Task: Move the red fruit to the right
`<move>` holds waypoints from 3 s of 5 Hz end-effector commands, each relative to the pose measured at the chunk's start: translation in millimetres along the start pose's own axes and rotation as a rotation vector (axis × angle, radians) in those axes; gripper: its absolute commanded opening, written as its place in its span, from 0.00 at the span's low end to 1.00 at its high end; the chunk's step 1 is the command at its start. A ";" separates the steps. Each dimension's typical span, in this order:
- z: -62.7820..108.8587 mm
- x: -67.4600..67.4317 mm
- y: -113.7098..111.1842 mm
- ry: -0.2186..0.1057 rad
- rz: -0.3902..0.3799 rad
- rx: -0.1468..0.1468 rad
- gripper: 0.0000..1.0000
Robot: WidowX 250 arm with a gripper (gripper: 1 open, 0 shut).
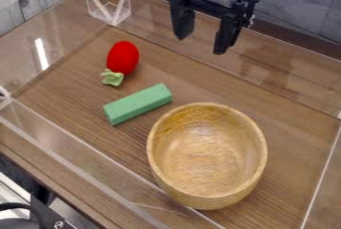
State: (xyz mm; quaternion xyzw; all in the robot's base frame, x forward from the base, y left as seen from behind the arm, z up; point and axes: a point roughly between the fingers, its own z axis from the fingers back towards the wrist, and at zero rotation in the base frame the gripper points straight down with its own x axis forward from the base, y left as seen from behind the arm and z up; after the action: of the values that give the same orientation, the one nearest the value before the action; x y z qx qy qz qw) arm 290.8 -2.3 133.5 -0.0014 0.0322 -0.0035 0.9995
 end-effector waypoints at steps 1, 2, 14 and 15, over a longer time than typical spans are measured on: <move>-9.2 -1.3 5.3 0.021 0.013 0.001 1.00; -12.0 -2.6 36.4 0.001 0.080 0.008 1.00; -63.2 33.9 137.0 -0.153 0.366 0.053 1.00; -63.7 34.8 136.7 -0.155 0.369 0.056 1.00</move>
State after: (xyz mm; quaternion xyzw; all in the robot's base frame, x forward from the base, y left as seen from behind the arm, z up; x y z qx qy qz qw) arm 309.5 130.3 51.6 0.0240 -0.0151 0.1823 0.9828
